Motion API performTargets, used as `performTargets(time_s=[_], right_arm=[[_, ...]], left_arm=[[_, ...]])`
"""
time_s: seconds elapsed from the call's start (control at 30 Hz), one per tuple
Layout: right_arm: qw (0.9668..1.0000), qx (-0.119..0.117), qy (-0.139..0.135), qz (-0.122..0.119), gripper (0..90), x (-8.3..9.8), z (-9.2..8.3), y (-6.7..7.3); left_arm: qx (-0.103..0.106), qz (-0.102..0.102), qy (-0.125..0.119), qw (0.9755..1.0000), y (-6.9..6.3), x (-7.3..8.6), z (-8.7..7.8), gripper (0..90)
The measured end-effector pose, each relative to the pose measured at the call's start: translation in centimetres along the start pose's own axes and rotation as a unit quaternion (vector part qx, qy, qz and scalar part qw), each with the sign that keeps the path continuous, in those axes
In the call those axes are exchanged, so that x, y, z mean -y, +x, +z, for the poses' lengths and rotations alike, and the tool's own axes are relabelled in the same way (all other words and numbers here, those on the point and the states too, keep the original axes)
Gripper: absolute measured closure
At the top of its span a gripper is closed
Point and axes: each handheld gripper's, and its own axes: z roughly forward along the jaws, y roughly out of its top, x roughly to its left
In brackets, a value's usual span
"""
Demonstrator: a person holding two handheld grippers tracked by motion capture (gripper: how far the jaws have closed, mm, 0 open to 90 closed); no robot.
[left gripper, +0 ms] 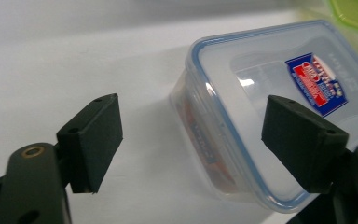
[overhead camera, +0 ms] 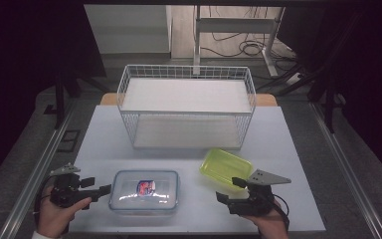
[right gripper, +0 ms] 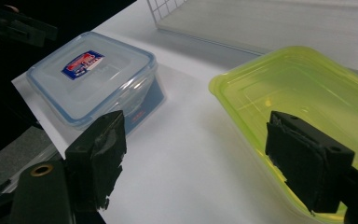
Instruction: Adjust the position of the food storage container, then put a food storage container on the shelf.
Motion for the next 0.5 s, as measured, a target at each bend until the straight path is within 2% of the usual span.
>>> performTargets(time_s=[0.2,0.37,0.5], right_arm=[[0.9999,-0.011,-0.005,0.011,20.5,-0.4,0.7,0.4],[0.9996,-0.025,0.006,0.015,20.5,-0.7,1.8,0.9],[0.9991,-0.033,0.013,0.021,20.5,-1.0,2.9,1.6]], left_arm=[[-0.002,-0.005,-0.001,1.0000,0.0,0.0,0.0,17.8],[0.004,-0.014,-0.007,0.9999,0.0,0.0,-0.2,14.0],[0.028,-0.022,-0.005,0.9993,0.0,0.1,0.1,12.5]])
